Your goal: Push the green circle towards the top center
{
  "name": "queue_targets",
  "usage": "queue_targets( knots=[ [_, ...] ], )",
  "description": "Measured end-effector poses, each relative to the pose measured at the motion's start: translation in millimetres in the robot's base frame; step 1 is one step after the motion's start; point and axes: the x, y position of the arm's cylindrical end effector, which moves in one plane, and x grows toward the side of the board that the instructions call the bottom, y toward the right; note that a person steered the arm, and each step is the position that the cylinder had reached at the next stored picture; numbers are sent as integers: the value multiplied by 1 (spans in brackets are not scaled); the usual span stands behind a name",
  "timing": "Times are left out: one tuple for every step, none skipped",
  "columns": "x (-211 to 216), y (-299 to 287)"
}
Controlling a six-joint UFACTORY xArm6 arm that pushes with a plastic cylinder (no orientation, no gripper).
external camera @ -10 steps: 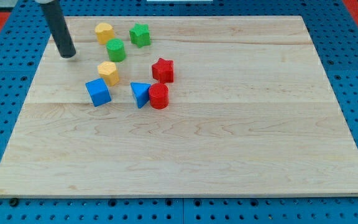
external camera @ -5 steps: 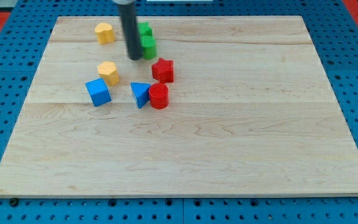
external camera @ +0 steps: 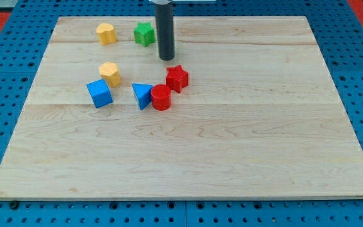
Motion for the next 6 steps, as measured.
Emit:
queue_targets(
  knots=[
    [0,-39],
    [-6,-48],
    [-8,-7],
    [-18,-1],
    [-18,-33],
    [-32,-39]
  ],
)
